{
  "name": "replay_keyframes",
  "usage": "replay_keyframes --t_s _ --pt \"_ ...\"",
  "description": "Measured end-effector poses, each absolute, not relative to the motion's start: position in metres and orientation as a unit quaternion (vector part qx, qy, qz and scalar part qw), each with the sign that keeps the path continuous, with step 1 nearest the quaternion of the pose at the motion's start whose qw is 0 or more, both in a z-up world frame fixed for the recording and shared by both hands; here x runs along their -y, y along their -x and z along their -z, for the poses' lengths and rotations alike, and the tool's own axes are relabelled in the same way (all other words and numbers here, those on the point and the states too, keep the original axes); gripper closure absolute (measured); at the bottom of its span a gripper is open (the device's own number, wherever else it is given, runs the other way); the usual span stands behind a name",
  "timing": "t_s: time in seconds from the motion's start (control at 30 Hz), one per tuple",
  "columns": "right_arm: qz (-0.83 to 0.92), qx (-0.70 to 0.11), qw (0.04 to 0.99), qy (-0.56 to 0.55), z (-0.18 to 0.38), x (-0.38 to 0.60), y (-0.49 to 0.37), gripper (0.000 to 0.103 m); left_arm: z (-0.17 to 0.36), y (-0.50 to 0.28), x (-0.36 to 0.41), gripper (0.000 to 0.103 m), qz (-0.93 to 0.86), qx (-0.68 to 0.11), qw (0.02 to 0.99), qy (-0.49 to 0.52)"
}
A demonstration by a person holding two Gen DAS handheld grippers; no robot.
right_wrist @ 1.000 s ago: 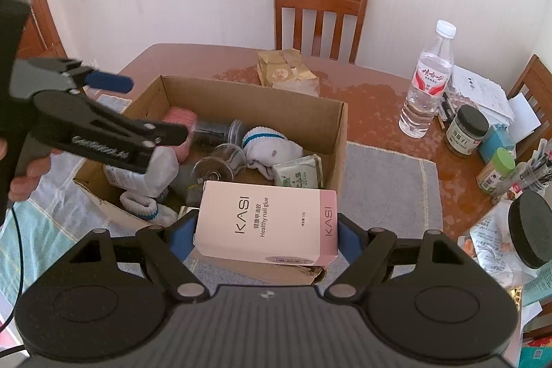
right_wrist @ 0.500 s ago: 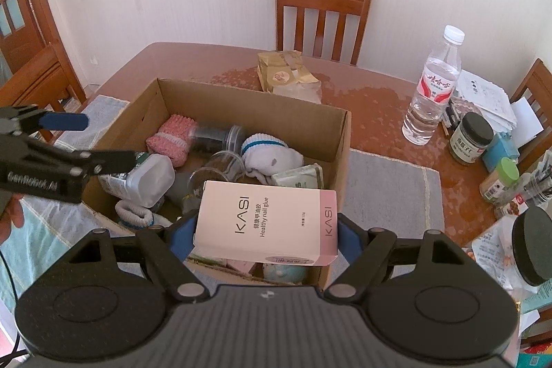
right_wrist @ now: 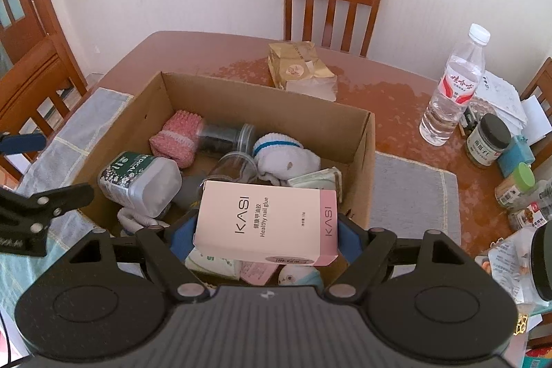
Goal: Organize objects
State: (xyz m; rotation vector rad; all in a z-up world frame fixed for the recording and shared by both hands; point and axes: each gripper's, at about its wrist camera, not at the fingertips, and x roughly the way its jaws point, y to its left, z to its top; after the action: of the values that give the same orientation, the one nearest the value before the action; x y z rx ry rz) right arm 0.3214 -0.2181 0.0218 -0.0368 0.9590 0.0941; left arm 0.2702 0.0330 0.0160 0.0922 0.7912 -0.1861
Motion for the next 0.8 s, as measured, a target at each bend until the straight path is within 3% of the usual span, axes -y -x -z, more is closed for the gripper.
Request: replay_keyframes --t_s 0.17,0.57,0.8 --pt "-0.034 -0.463 0.886 0.006 -0.021 0.215 -0.321 0.002 -0.012 -0.263 -0.031 0.001 0.069 -0.389 0.916 -0.062" --pt "0.011 -0.47 0.882 -0.012 -0.04 0.219 -0.3 0.0 -0.017 -0.253 -0.025 0.001 0.045 -0.413 0.907 -0.07" --pt "0.037 -0.507 0.861 -0.028 -0.023 0.212 -0.278 0.0 -0.016 -0.254 -0.02 0.001 0.027 -0.463 0.885 -0.041"
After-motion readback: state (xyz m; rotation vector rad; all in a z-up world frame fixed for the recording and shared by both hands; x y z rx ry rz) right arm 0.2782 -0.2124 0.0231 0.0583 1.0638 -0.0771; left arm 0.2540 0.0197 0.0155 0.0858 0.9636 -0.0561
